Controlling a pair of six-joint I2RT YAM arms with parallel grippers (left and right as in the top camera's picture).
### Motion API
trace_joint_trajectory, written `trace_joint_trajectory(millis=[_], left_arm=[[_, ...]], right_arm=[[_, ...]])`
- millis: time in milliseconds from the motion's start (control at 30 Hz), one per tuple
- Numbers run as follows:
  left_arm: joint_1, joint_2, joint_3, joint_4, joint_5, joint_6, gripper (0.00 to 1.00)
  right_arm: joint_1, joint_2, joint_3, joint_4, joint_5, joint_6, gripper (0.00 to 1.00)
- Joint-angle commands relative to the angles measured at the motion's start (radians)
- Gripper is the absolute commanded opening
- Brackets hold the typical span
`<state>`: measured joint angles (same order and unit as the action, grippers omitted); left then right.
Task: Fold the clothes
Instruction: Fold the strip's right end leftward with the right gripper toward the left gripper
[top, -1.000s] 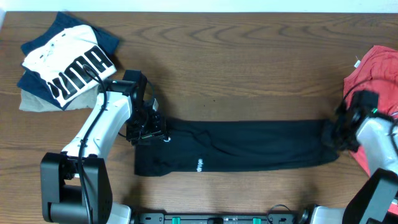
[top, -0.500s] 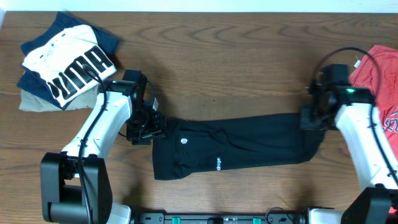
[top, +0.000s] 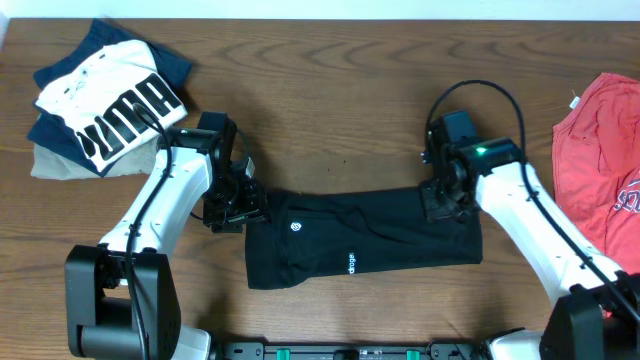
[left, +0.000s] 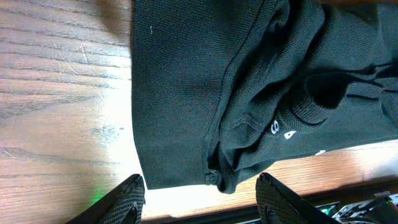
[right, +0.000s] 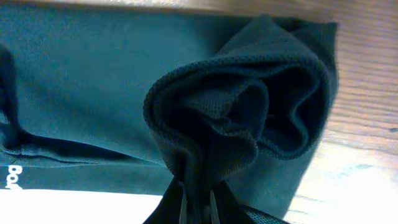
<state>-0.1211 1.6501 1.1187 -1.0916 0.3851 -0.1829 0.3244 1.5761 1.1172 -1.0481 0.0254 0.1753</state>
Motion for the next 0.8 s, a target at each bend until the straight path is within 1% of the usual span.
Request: trace_joint_trajectory(millis=[0, 100, 133, 167, 200, 233, 267, 300, 367, 400, 467, 567, 600, 667, 700, 767], left_arm=[[0.004, -0.010, -0.004, -0.002, -0.012, 0.007, 0.59], [0.004, -0.010, -0.004, -0.002, -0.012, 0.007, 0.59], [0.004, -0.010, -0.004, -0.002, -0.013, 0.007, 0.59], [0.004, -0.010, -0.004, -0.002, -0.013, 0.007, 0.59], [0.004, -0.010, -0.004, -0.002, -0.013, 0.007, 0.59], [0.004, -0.010, -0.004, -0.002, -0.012, 0.007, 0.59], [0.004, -0.010, -0.004, -0.002, -0.013, 0.007, 0.59], [0.004, -0.010, -0.004, -0.002, -0.013, 0.007, 0.59], [0.004, -0.010, -0.004, -0.002, -0.013, 0.007, 0.59], [0.004, -0.010, -0.004, -0.002, -0.013, 0.007, 0.59], [0.004, -0.010, -0.004, -0.002, -0.018, 0.007, 0.59], [0.004, -0.010, -0.004, -0.006, -0.039, 0.007, 0.59], [0.004, -0.010, -0.004, -0.006, -0.039, 0.007, 0.60], [0.004, -0.010, -0.004, -0.006, -0.039, 0.007, 0.62], [0.004, -0.010, -0.004, -0.006, -0.039, 0.007, 0.66], [0.004, -0.010, -0.004, -0.006, -0.039, 0.007, 0.67]], right_arm=[[0.034, 0.032, -0.008, -0.001, -0.008, 0.058, 0.09], [0.045, 0.047, -0.008, 0.014, -0.071, 0.064, 0.10], [0.045, 0.048, -0.008, 0.028, -0.114, 0.064, 0.13], [0.045, 0.048, -0.008, 0.040, -0.151, 0.063, 0.20], [0.045, 0.048, -0.008, 0.048, -0.196, 0.063, 0.34], [0.045, 0.048, -0.008, 0.050, -0.232, 0.063, 0.53], [0.045, 0.048, -0.008, 0.048, -0.262, 0.058, 0.63], [0.045, 0.048, -0.008, 0.043, -0.269, 0.045, 0.63], [0.045, 0.048, -0.008, 0.035, -0.247, 0.045, 0.61], [0.044, 0.048, -0.008, 0.034, -0.227, 0.046, 0.59], [0.040, 0.048, -0.008, 0.027, -0.164, 0.071, 0.52], [0.032, 0.048, -0.008, -0.001, -0.028, 0.166, 0.53], [0.032, 0.048, -0.008, -0.004, -0.003, 0.176, 0.53], [0.032, 0.048, -0.008, -0.001, 0.001, 0.166, 0.55], [0.032, 0.048, -0.008, 0.000, 0.000, 0.160, 0.54], [0.035, 0.048, -0.008, -0.004, -0.002, 0.150, 0.53]])
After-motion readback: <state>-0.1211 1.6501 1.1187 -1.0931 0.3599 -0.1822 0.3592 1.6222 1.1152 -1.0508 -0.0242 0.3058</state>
